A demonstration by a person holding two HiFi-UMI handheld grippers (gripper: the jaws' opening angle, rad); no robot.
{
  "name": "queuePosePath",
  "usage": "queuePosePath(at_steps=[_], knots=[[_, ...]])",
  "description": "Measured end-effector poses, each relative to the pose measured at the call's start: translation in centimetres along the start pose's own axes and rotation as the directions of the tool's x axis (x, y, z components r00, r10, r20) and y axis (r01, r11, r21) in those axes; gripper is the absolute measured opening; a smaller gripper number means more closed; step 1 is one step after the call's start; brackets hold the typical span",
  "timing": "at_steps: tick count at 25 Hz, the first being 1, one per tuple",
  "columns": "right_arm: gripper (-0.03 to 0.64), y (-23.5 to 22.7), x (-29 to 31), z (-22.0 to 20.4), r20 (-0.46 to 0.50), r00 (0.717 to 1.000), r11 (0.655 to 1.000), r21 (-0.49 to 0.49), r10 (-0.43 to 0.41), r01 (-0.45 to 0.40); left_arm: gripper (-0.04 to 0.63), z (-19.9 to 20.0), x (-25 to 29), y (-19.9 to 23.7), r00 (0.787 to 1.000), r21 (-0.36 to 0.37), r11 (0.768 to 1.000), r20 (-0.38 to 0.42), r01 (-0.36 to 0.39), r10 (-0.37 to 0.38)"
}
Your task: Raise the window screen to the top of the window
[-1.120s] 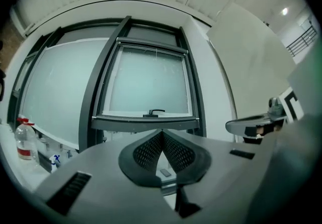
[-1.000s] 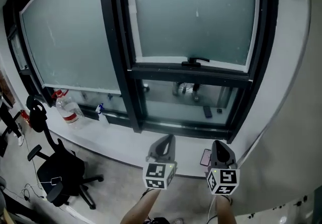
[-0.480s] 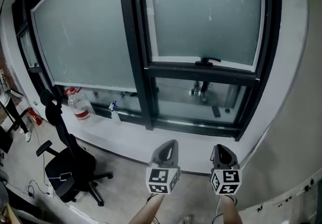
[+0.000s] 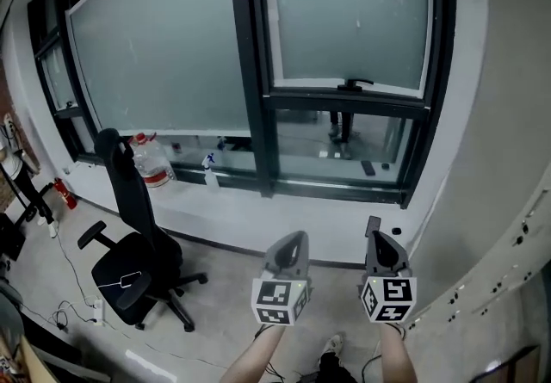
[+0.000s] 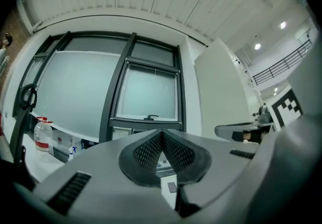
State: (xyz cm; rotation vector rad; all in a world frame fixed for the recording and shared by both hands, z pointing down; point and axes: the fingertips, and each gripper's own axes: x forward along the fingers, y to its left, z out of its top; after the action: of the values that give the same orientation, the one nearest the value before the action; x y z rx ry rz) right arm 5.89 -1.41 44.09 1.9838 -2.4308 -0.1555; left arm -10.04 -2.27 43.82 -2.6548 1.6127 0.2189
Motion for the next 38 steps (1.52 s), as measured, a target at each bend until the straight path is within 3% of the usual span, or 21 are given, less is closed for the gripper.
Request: queuePosePath(at_steps=[6, 12, 18, 26, 32, 38], knots=[[0.008, 4.4, -12.3, -0.1, -0.017, 0.997, 0.996, 0.060, -0.070, 0.071, 0.003, 1.7, -12.6, -3.0, 1.000, -0.032, 0.999, -0.009, 0.005, -0.005], [0.008, 8.4, -19.9, 1.5, 0.003, 0.999, 0.999, 0.036, -0.038, 0.038, 0.003, 3.5, -20.0, -4.2, 1.000, -0.062, 0.998, 0.015, -0.024, 0.025], [0.008, 7.5, -28.6, 2.8, 0.045, 0.997, 0.993, 0.100, -0.063, 0.058, 0.003, 4.3, -25.9, -10.1, 0.999, -0.050, 0.999, 0.041, -0.012, 0.014], [0.008, 7.2, -42.9, 2.4, 0.007, 0.997, 0.990, 0.119, -0.081, 0.079, 0.003, 2.2, -35.8, -19.4, 0.999, -0.058, 0.998, -0.045, 0.012, -0.015], [0.006, 8.4, -47.9, 3.3, 0.001, 0.998, 0.995, 0.083, -0.060, 0.060, 0.003, 3.8, -39.8, -22.7, 0.999, -0.036, 0.999, -0.029, 0.018, -0.019], [0.006, 8.5, -48.5, 4.5, 0.029, 0.998, 0.997, 0.053, -0.059, 0.057, 0.003, 5.7, -40.0, -23.7, 1.000, -0.021, 1.000, 0.018, 0.012, -0.011]])
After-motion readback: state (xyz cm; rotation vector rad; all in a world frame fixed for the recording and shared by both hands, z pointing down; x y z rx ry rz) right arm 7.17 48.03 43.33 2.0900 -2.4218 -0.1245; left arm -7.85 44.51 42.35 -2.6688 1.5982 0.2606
